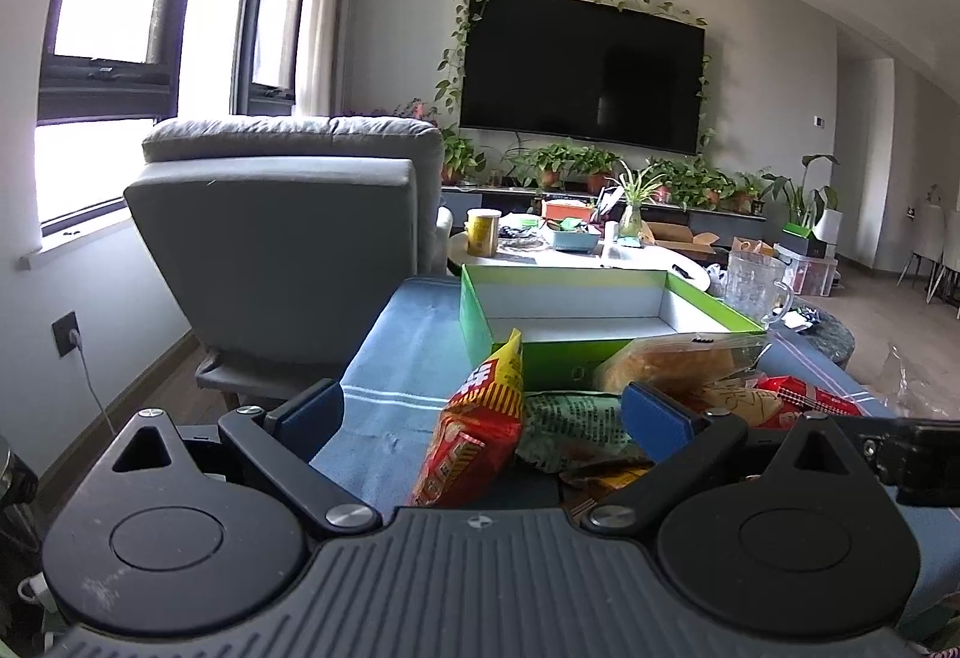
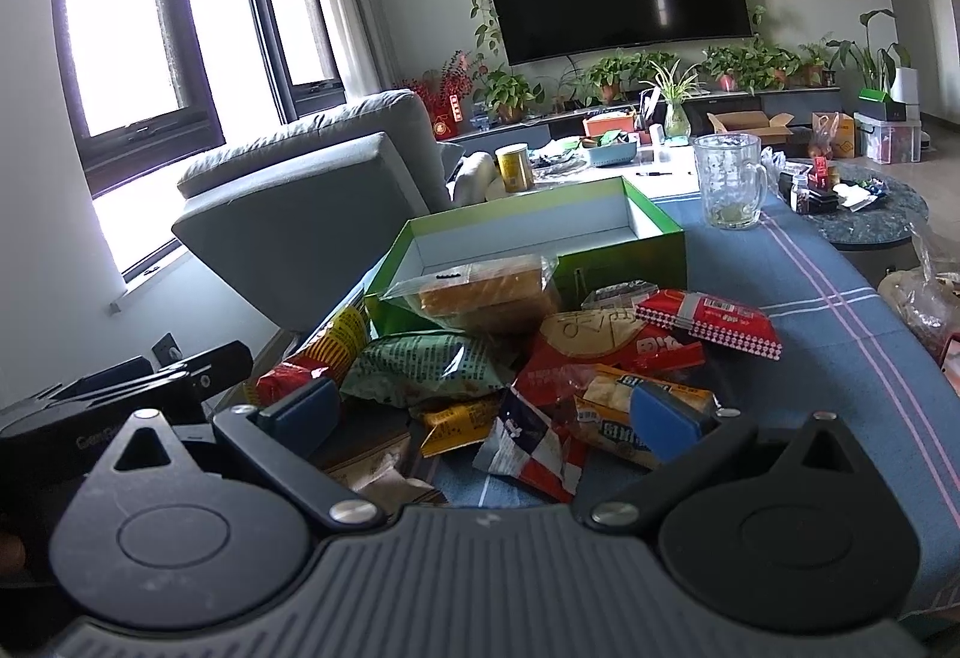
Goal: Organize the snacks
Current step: 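Lower the left gripper onto the bagged bread loaf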
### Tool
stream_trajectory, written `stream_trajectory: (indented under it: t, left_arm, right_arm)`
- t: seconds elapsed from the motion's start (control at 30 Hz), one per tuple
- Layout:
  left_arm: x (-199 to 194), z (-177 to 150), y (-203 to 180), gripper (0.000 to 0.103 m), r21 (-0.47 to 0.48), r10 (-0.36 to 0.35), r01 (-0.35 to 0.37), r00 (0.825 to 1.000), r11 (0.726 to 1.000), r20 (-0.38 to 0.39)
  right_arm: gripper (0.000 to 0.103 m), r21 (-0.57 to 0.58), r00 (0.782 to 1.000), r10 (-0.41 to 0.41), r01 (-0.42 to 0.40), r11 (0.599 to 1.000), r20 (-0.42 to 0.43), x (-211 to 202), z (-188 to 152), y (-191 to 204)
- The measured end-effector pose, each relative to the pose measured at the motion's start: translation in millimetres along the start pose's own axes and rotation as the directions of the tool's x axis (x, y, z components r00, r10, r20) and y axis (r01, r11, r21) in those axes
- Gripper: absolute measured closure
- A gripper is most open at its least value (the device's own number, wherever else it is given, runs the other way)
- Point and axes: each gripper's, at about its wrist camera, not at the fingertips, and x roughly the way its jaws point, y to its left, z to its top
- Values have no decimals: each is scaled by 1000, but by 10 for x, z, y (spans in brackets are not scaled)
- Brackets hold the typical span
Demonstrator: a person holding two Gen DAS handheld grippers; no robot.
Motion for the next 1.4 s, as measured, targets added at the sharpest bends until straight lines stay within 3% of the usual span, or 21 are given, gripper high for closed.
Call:
stream_trajectory:
  t: [0.2, 0.5, 0.7, 0.8, 0.9, 1.03, 1.1, 1.23, 1.33, 1.4]
  left_arm:
    - [69, 77, -38, 4, 4, -32, 32, 999, 999, 5]
    - [343, 146, -176, 4, 21, -95, 96, 994, 995, -56]
    - [540, 397, -383, 4, 16, -173, 174, 984, 985, -34]
    - [707, 469, -451, 5, -9, -195, 195, 979, 981, -62]
    - [894, 490, -475, 5, -36, -238, 235, 964, 971, -117]
    - [1164, 525, -421, 19, -133, -291, 268, 935, 954, -202]
    - [1266, 550, -399, 19, -175, -321, 286, 920, 942, -224]
    - [1392, 541, -408, 24, -197, -343, 298, 901, 934, -266]
    - [1460, 443, -415, 32, -213, -371, 315, 870, 925, -324]
    - [1476, 370, -389, 31, -238, -395, 328, 851, 914, -346]
  right_arm:
    - [16, 19, 1000, -10, 10, 1000, 8, 77, 78, -62]
    - [16, 53, 1000, -21, 22, 998, -16, 258, 179, -218]
    - [16, 140, 994, 92, -83, 987, -63, 366, 489, -462]
    - [16, 152, 990, 123, -112, 982, -65, 410, 630, -538]
    - [16, 161, 986, 143, -129, 978, -80, 496, 721, -602]
    - [16, 265, 972, 183, -139, 954, -149, 717, 830, -744]
    - [17, 297, 966, 192, -135, 945, -174, 823, 889, -773]
    - [17, 290, 959, 183, -115, 950, -217, 973, 957, -709]
    - [17, 303, 943, 190, -103, 947, -272, 1106, 894, -698]
    - [17, 335, 931, 206, -99, 937, -301, 1182, 819, -723]
